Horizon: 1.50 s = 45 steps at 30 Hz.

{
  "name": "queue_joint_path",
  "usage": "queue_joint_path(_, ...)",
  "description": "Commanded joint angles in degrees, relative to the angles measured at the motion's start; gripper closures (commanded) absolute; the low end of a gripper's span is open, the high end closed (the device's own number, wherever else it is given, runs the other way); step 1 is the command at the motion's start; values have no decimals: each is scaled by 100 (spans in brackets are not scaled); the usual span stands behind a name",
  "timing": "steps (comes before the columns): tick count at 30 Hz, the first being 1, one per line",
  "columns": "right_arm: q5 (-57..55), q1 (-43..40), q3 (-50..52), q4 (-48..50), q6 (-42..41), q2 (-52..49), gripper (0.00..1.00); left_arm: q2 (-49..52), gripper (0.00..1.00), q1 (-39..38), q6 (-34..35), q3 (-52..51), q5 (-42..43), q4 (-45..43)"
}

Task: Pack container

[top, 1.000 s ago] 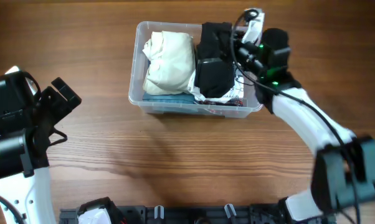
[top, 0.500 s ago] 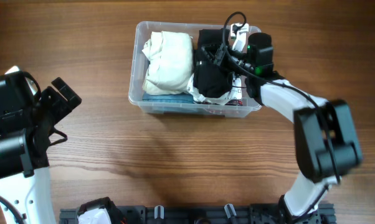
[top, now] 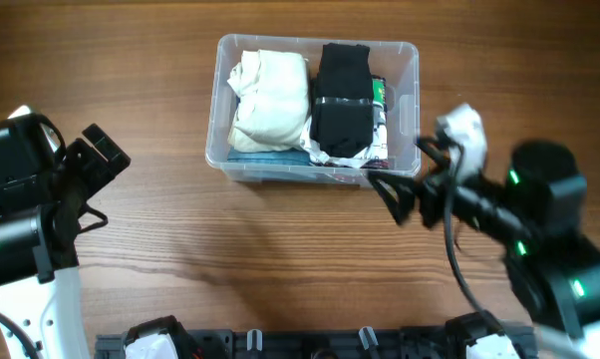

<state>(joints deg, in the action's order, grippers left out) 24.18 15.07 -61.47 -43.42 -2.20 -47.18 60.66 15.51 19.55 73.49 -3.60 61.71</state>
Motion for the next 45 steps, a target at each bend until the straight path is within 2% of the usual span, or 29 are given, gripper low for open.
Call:
queue_joint_path(1,-1167,-4,37,-732,146,761,0,-11,0,42,-116,2,-59,-11)
queue_joint_path(4,-1810,-4,42,-828,348,1161,0,-11,0,42,-114,2,-59,-11)
queue_joint_path(8,-1910,-4,46,-828,1523,1246,0,-11,0,42,-114,2,-57,-11)
queue_joint_path(10,-2000,-4,63,-868,1753,1246,0,-13,0,42,-116,2,-57,-11)
queue_joint_path(14,-2293,-22,369,-859,1694,1274,0,-11,0,42,-116,2,-59,-11)
queue_joint_path(17,-2157,-247,826,-446,1486,1585,0,-11,0,42,-114,2,-59,-11)
queue_joint_path(23,-1751,-483,2579,501,1261,2907,0,-13,0,42,-114,2,-59,-11)
queue_joint_path(26,-1751,-483,3318,540,944,3617,0,-11,0,42,-116,2,-59,-11)
queue_joint_path(32,-1755,-494,4194,597,955,4673,0,-13,0,42,-116,2,-59,-11)
queue_joint_path(41,-1749,-507,5182,962,800,4697,0,-13,0,42,-114,2,-59,-11)
queue_joint_path(45,-1770,-507,5246,977,804,4697,0,-11,0,42,-116,2,-59,-11)
